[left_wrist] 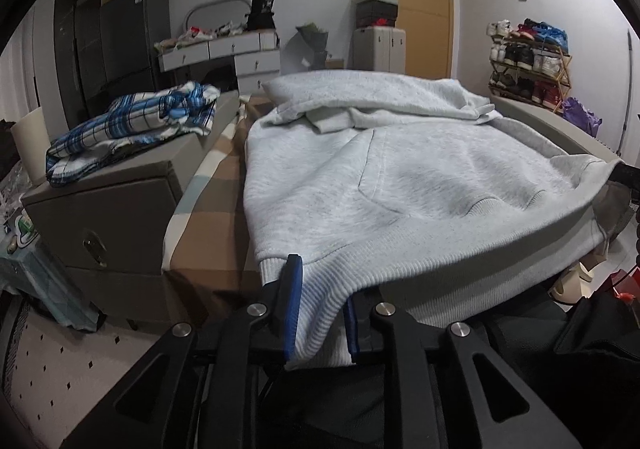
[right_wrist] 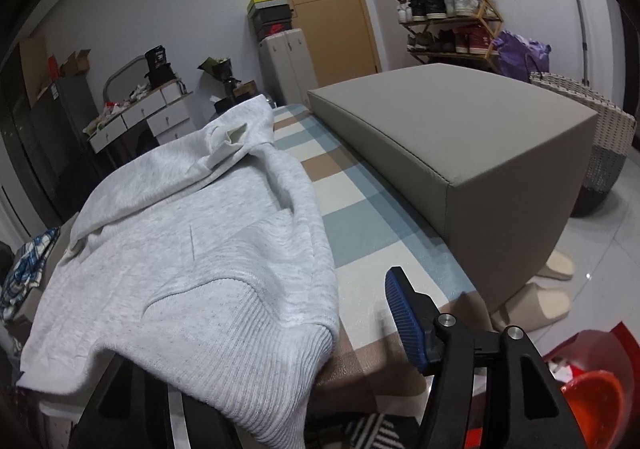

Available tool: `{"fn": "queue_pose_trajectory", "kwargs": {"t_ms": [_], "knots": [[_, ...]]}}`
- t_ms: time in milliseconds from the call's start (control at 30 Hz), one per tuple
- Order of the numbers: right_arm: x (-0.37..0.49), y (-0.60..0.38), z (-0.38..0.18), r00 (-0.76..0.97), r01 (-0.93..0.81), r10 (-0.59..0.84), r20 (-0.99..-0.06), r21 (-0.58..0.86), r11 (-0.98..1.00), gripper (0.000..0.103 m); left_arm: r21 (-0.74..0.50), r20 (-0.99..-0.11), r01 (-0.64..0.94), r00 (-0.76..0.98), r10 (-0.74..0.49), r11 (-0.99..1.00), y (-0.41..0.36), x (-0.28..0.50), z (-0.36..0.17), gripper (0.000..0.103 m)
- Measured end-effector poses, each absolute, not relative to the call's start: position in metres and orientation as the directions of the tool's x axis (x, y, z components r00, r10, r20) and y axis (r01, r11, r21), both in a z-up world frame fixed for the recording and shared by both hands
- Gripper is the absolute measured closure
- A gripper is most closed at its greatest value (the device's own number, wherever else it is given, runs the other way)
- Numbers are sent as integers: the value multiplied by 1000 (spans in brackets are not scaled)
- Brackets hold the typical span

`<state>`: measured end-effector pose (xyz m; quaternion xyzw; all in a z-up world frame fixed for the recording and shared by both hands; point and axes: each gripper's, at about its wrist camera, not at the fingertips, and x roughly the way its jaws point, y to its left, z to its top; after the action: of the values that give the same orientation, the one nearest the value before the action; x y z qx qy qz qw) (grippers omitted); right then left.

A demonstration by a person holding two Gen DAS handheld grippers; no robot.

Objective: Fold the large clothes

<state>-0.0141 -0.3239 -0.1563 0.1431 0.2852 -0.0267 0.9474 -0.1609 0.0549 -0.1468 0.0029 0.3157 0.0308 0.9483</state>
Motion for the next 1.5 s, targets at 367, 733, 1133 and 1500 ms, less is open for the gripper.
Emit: {"fn": "queue_pose_trajectory", "kwargs": {"t_ms": [367,733,1133,1500], "knots": [[-23,-315,-150,829,42,21,-559,100,994,42,10,-640,-90,765,75,996,58,-161,-145,87],[-26,-309,-149,824,17,1,-566,25,1000,42,-9,-615,-141,781,106,990,63,-166,-141,28],[-23,-308,-155,813,35,-25,-581,6,999,42,-41,-654,-232,741,149,972,85,-157,-156,45],[-21,-313,-159,791,53,-38,-611,7,999,42,15,-620,-187,769,156,982,84,-160,-148,95]]}}
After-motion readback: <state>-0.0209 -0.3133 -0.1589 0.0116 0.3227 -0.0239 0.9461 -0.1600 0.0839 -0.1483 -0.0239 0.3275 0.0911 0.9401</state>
